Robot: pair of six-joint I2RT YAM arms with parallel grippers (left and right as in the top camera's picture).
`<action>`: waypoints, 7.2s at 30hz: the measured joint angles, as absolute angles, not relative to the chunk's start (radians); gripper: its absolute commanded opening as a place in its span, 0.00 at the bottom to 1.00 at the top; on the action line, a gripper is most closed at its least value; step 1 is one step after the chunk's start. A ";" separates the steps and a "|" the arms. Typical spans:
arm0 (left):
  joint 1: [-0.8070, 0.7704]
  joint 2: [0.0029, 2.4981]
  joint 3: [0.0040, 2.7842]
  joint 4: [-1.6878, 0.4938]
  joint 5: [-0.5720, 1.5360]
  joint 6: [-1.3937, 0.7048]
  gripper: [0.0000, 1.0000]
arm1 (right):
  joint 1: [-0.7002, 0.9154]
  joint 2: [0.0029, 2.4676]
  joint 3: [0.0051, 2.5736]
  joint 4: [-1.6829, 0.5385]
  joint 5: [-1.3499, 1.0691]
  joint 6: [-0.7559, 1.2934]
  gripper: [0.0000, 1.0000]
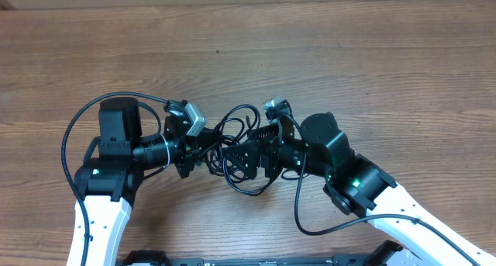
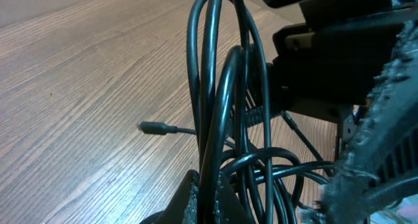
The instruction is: Untangle cables
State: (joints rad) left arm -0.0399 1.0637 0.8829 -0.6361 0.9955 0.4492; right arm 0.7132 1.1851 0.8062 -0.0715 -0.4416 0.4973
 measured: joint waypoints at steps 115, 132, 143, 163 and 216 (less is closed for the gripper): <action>-0.046 1.064 0.883 -0.852 0.869 0.479 0.04 | 0.235 1.187 0.806 -0.241 -0.844 0.231 1.00; -0.046 1.064 0.883 -0.806 0.866 0.482 0.14 | 0.313 1.200 0.806 -0.422 -0.831 0.232 1.00; -0.046 1.213 0.883 -0.817 0.832 0.471 0.47 | 0.387 1.276 0.806 -0.422 -0.773 0.232 1.00; -0.046 1.567 0.883 -0.968 0.720 0.448 0.38 | 0.387 1.282 0.806 -0.423 -0.732 0.232 1.00; -0.046 1.312 0.702 -0.830 0.410 0.181 1.00 | 0.387 1.282 0.806 -0.389 -0.661 0.232 1.00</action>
State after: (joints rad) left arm -0.0463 1.3121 0.7021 -0.8303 0.4095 0.1814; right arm 0.3870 1.2823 0.8062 -0.3889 -0.6613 0.2317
